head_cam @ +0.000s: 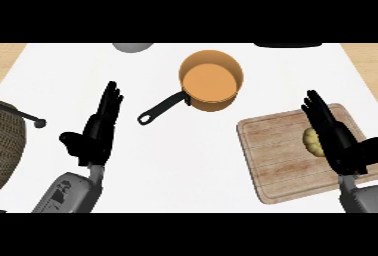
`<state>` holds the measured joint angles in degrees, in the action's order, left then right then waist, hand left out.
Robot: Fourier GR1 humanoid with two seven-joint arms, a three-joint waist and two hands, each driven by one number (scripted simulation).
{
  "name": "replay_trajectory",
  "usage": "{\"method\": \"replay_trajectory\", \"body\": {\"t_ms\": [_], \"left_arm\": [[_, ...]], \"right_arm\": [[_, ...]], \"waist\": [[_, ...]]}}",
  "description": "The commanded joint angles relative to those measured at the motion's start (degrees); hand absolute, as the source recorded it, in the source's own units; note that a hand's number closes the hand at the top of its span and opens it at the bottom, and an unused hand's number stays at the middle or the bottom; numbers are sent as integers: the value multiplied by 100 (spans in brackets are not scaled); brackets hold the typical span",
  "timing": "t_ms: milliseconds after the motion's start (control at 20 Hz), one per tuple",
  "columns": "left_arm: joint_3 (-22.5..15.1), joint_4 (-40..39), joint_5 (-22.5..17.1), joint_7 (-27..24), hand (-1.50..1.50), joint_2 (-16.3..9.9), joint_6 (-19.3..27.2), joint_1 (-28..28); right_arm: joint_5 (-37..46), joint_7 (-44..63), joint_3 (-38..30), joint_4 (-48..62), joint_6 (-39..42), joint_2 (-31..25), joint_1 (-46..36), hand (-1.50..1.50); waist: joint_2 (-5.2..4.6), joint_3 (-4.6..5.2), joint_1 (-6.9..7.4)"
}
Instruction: Pick the squash from the cutting board and place it in the pot
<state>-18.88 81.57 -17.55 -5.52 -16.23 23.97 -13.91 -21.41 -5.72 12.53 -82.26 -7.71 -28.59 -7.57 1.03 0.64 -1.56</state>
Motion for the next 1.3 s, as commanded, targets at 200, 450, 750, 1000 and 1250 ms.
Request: {"method": "replay_trajectory", "body": {"t_ms": [200,450,750,1000,1250], "left_arm": [[-554,-307,40,631,0,-402,-756,398],[-602,-550,-217,751,0,-546,-1230,685],[-638,-589,-148,599,0,-486,-1365,941],[-403,-537,-165,769,0,-667,-1566,746],[-355,-353,-121,703,0,-674,-1641,848]], "right_arm": [[1567,-527,1030,-406,1590,-1761,-46,150],[2790,-2501,204,-924,-490,-1539,-361,-150],[2206,-4528,-51,-1632,-165,-1455,1090,-150],[2483,-2841,-560,-2369,209,-2614,1628,-150],[2363,-1161,-750,-3256,591,-3019,1958,-150]], "waist": [[-107,-59,194],[-50,-97,-70],[-70,-67,-20],[-74,-52,-5],[-76,-52,58]]}}
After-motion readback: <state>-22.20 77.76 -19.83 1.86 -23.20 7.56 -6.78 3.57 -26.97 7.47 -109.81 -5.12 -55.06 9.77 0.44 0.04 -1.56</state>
